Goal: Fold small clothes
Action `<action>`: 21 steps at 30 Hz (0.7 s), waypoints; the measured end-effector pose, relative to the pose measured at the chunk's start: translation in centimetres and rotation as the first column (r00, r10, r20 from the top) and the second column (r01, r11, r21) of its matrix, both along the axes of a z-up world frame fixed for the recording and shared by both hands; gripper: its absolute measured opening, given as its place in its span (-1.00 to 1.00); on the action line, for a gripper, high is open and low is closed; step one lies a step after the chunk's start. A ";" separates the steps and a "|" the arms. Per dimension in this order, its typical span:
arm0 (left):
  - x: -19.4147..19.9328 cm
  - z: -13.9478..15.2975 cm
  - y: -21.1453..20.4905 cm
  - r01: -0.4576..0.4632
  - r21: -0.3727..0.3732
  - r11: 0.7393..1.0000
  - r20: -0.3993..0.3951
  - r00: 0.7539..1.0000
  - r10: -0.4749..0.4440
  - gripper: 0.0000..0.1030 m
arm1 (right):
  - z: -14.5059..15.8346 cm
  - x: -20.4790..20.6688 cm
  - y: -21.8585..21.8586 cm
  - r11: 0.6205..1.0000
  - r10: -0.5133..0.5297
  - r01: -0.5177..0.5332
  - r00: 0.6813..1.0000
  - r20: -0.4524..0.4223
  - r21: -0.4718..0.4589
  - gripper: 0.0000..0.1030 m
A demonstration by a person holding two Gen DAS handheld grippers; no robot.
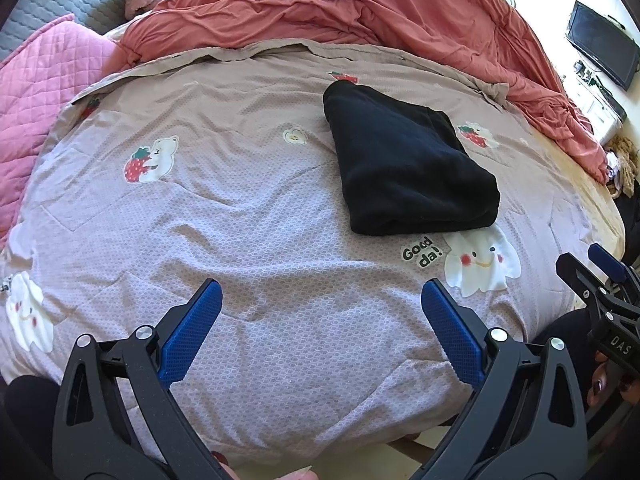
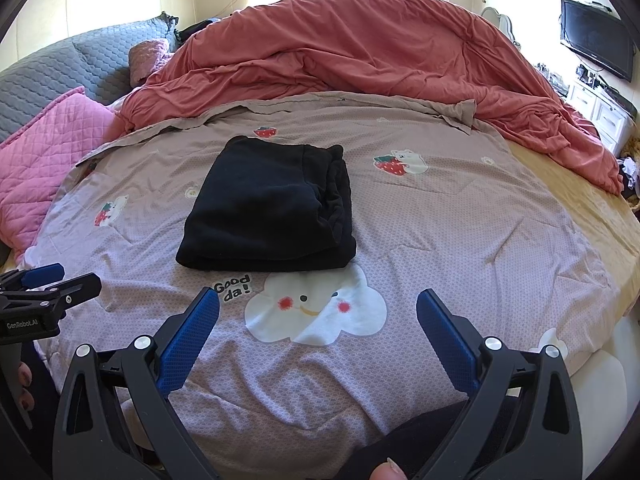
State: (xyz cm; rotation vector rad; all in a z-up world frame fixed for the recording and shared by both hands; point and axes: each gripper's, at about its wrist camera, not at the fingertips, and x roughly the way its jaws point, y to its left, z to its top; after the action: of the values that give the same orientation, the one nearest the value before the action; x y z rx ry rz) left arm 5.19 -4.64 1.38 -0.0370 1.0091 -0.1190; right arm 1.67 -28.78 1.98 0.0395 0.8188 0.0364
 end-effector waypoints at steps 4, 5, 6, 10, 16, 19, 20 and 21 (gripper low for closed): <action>0.0 0.0 0.0 0.000 -0.002 1.000 0.000 1.000 0.000 0.83 | 0.0 0.0 0.0 1.000 0.000 0.000 1.000 0.000 0.000 0.91; 0.0 0.0 0.0 0.001 -0.003 1.000 -0.001 1.000 -0.001 0.83 | 0.0 0.0 0.0 1.000 0.000 0.000 1.000 -0.001 0.000 0.91; 0.0 0.0 0.0 0.000 -0.003 1.000 -0.002 1.000 0.000 0.83 | 0.0 0.0 -0.1 1.000 -0.001 0.001 1.000 0.000 0.000 0.91; 0.0 0.0 0.0 0.000 -0.008 1.000 -0.005 1.000 0.000 0.83 | 0.0 0.0 -0.1 1.000 -0.002 0.002 1.000 0.000 -0.001 0.91; 0.0 0.0 0.0 0.005 -0.015 1.000 -0.007 1.000 -0.006 0.83 | 0.0 0.0 -0.1 1.000 -0.001 0.001 1.000 0.000 0.000 0.91; -0.1 0.0 -0.1 0.010 -0.029 1.000 -0.012 1.000 -0.010 0.83 | 0.0 0.0 -0.1 1.000 0.000 0.000 1.000 0.000 0.000 0.91; -0.2 0.0 -0.2 0.012 -0.032 0.999 -0.011 1.000 -0.013 0.83 | 0.0 0.0 -0.1 1.000 0.000 0.000 1.000 0.000 0.001 0.91; -0.2 0.0 -0.3 0.014 -0.032 0.999 -0.010 1.000 -0.015 0.83 | 0.0 0.0 -0.2 1.000 -0.001 0.001 1.000 0.000 0.001 0.91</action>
State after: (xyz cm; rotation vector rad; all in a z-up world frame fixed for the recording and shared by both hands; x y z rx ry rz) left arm 5.00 -4.90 1.34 -0.0594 1.0179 -0.1484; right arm 1.68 -28.96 2.02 0.0408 0.8186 0.0355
